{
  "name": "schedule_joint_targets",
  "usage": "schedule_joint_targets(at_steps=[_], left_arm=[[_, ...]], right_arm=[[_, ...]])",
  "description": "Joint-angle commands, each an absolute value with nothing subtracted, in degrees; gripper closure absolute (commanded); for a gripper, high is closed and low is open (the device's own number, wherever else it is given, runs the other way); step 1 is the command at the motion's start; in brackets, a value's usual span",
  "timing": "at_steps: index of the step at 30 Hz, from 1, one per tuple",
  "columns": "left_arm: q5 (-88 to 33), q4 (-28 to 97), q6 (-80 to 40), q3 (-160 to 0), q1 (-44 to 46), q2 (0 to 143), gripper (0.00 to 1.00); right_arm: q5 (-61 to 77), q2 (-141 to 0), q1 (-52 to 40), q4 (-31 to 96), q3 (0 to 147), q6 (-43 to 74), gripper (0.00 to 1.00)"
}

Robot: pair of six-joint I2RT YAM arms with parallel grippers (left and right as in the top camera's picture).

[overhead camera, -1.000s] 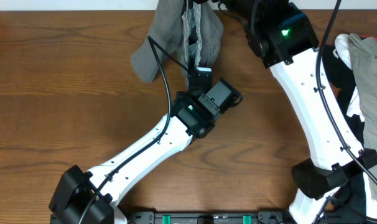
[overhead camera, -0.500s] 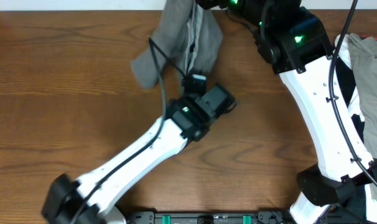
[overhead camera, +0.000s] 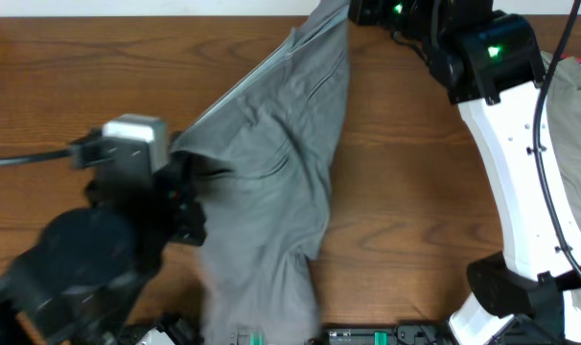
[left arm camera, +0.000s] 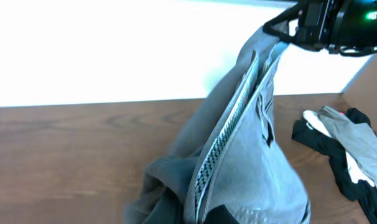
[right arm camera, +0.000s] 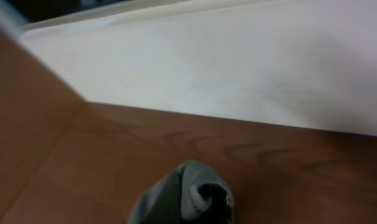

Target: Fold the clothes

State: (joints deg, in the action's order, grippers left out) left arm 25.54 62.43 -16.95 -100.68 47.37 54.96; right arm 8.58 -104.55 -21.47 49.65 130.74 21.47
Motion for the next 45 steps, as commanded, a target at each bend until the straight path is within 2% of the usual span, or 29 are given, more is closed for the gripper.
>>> schedule_joint_targets(at_steps=[1,5,11,15,18,22,25,28,36,45], left_arm=[[28.18,62.89,-10.57,-105.41,47.18,53.06,0.94],[33.39,63.16,-7.57,-106.72,47.18,54.22,0.94],[52.10,63.77,-4.38,-106.74,47.18,61.93,0.94],[62.94,60.38,1.39,-107.20,47.18,69.30,0.94],[63.70,55.11,7.22,-108.22,47.18,73.25,0.94],[63.64,50.46,8.99,-111.07,47.18,74.91,0.94],[63.42,49.63,9.21,-114.34,47.44,74.22,0.94],[63.46,49.65,11.75,-117.80,48.90,72.90,0.94],[63.51,50.85,13.30,-120.51,56.51,68.53,0.94],[63.51,61.43,8.75,-120.51,63.00,67.83,0.94]], right_arm=[[0.25,-102.89,-17.39,49.50,131.26,20.32,0.99],[0.47,-100.07,-17.26,49.54,131.26,18.13,0.99],[0.16,-95.70,-17.26,52.69,131.26,18.15,0.99],[-7.31,-93.91,-17.26,58.02,131.26,18.44,0.99],[-9.15,-93.21,-17.26,60.97,131.26,17.87,0.99],[-9.04,-91.83,-17.28,63.07,131.26,15.68,0.99],[-7.20,-89.95,-17.28,62.33,131.26,11.86,0.99],[-12.29,-87.20,-17.32,61.93,131.26,12.97,0.99],[-13.96,-80.05,-17.32,62.65,131.26,13.72,0.98],[-9.34,-79.44,-17.32,69.87,131.24,15.44,0.97]])
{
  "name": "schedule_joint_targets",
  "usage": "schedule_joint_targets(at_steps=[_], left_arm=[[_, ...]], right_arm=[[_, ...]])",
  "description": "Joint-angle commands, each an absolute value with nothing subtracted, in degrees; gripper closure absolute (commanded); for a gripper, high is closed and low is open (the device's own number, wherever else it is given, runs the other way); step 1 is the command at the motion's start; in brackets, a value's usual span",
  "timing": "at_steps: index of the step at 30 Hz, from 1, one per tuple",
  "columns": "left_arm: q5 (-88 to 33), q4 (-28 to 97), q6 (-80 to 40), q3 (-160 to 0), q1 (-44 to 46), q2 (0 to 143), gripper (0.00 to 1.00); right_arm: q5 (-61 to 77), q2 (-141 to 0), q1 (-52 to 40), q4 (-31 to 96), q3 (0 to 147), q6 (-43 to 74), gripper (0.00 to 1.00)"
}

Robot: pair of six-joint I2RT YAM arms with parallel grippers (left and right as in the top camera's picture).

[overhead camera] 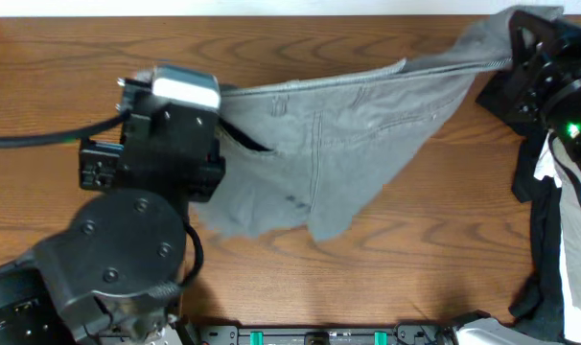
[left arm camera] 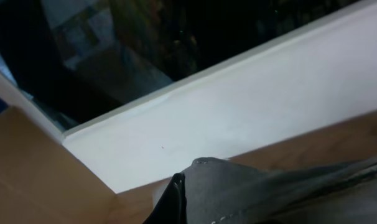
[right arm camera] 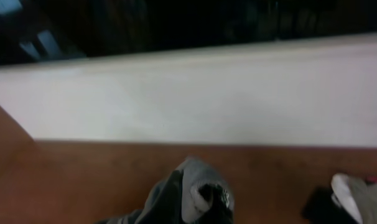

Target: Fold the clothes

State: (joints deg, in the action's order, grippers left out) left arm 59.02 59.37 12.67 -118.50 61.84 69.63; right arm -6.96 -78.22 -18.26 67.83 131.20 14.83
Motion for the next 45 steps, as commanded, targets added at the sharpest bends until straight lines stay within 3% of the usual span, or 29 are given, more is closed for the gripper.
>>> schedule_joint_targets(at_steps=[1,6,10,17,20,24,33,37,45], left_arm=[[63.51,63.02,7.27,-120.51,63.33,67.81,0.94],[63.46,69.89,-0.97,-120.51,63.40,67.92,0.94],[63.51,69.47,0.40,-120.51,62.67,68.86,0.94],[62.57,53.91,16.84,-120.51,53.69,73.36,0.94],[60.45,54.02,17.72,-120.51,52.36,75.13,0.94],[60.16,57.98,12.64,-120.51,52.34,76.42,0.94],[42.46,74.85,-8.75,-120.51,46.06,77.21,0.94],[36.05,78.81,-12.64,-120.53,45.28,76.53,0.94],[35.09,82.32,-14.94,-120.51,42.61,76.44,0.94]], right_arm=[[-8.73,-79.64,-17.32,71.35,131.24,15.86,0.97],[-6.59,-81.41,-17.32,75.92,131.24,17.15,0.98],[-6.59,-85.08,-17.32,73.97,131.24,17.15,0.99],[-7.49,-94.35,-17.26,60.84,131.24,16.23,0.99],[-7.40,-95.61,-17.32,60.66,131.24,16.29,0.99],[-7.42,-94.63,-17.32,63.40,131.24,16.14,0.99],[-4.62,-90.00,-17.32,77.69,131.24,15.42,0.98],[-0.27,-87.99,-17.32,83.64,131.24,15.40,0.98],[0.01,-85.80,-17.32,86.21,131.24,15.40,0.98]])
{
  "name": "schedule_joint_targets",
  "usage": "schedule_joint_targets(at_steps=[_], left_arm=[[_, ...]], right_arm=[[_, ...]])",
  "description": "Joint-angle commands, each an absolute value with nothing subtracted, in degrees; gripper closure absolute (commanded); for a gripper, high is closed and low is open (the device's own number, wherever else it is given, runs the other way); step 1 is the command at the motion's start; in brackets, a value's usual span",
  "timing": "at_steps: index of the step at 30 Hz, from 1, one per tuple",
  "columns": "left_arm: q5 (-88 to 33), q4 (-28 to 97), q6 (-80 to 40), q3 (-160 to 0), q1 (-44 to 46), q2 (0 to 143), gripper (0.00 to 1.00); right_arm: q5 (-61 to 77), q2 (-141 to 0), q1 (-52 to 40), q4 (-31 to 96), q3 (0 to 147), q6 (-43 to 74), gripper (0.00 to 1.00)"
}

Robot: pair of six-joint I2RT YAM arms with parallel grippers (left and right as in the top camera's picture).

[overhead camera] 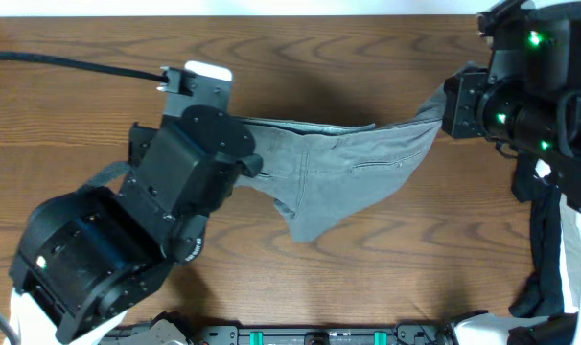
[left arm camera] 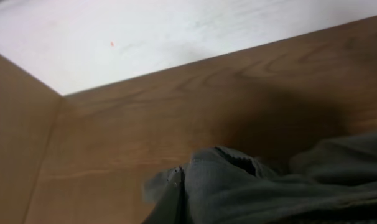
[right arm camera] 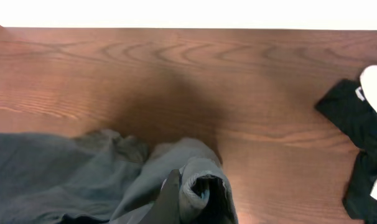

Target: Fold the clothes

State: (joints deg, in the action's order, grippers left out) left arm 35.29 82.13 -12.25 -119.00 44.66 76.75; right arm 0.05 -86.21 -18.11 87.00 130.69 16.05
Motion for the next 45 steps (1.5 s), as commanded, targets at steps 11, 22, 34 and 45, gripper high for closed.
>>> schedule_joint_targets(at_steps=[11,22,34,45], left_arm=[[29.08,80.47,-11.09,-120.51,32.73,85.49,0.94],[28.88,78.46,-4.40,-133.58,36.47,83.11,0.94],[27.59,81.21,-2.37,-140.92,46.87,72.53,0.94],[37.10,84.77,-2.09,-140.49,44.88,81.52,0.94]], right_arm=[[-6.04,-96.97,-17.26,75.20,131.24,17.34,0.99],[-6.72,-92.38,-17.30,73.03,131.70,15.57,0.99],[-6.66,-74.85,-17.32,77.91,131.68,15.84,0.99],[-7.31,-80.14,-17.30,81.17,131.61,16.29,0.97]])
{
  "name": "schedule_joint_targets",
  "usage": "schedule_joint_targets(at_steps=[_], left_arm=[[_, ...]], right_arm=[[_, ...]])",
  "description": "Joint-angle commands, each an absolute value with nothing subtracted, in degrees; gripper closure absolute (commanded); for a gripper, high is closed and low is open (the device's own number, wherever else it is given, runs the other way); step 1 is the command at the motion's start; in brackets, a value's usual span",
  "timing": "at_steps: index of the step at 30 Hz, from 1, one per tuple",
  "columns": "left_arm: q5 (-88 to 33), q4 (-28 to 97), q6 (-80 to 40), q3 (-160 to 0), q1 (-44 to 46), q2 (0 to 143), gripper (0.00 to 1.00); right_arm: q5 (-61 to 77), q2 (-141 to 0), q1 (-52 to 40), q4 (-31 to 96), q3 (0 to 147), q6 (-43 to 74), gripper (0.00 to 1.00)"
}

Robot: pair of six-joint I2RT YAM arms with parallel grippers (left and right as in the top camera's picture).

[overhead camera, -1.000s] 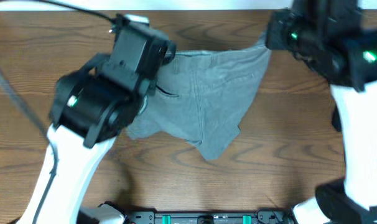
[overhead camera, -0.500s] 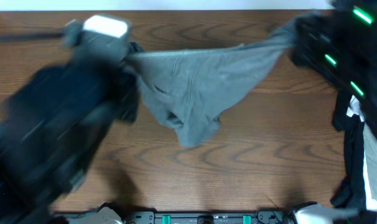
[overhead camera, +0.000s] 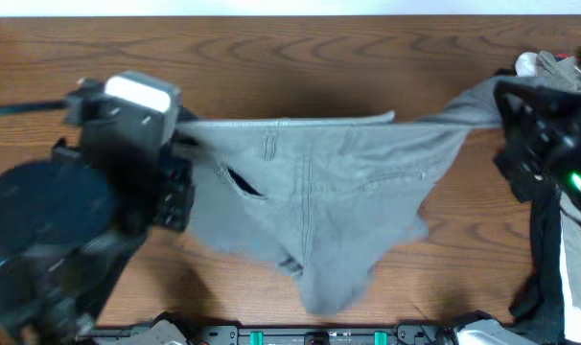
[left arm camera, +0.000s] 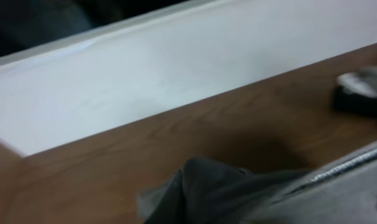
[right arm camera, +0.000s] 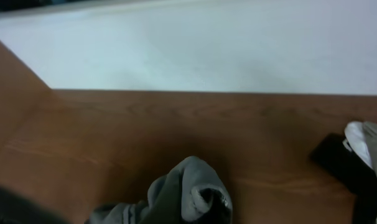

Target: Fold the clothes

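Note:
Grey shorts (overhead camera: 319, 182) hang stretched between my two arms above the wooden table (overhead camera: 300, 57), waistband taut along the top edge and the legs drooping toward the front. My left gripper (overhead camera: 180, 144) is shut on the left waistband corner (left arm camera: 201, 186). My right gripper (overhead camera: 501, 113) is shut on the right waistband corner (right arm camera: 195, 193). The fingers themselves are hidden under bunched cloth in both wrist views.
A pile of black, white and grey clothes (overhead camera: 559, 240) lies along the table's right edge, also seen as black and white cloth (right arm camera: 356, 155). A white wall (right arm camera: 207, 50) runs behind the table's far edge.
Both arms have moved apart and the shorts, then sagging and narrow between them, now hang spread wide with the waistband pulled straight. Both grippers kept their hold.
First the shorts hung diagonally, my right gripper at the far edge and my left near the front left. Then they were stretched across the table, then slack and crumpled between closer arms. Now they are stretched flat again, both corners still held.

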State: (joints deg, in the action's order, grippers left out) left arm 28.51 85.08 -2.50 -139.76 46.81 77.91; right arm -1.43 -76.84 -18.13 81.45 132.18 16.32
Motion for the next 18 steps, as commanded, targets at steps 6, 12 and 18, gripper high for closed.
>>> schedule_joint_targets(at_steps=[6,12,18], left_arm=[[29.02,82.85,-1.69,-140.46,32.91,95.98,0.94],[20.18,76.77,1.74,-140.46,20.47,112.73,0.89],[19.94,73.03,2.72,-140.49,12.25,122.41,0.49]], right_arm=[[-7.27,-93.19,-17.32,76.51,131.59,16.95,0.92],[-7.27,-109.30,-17.30,65.52,131.59,18.59,0.86],[-7.05,-121.14,-16.01,55.11,131.59,17.08,0.18]])
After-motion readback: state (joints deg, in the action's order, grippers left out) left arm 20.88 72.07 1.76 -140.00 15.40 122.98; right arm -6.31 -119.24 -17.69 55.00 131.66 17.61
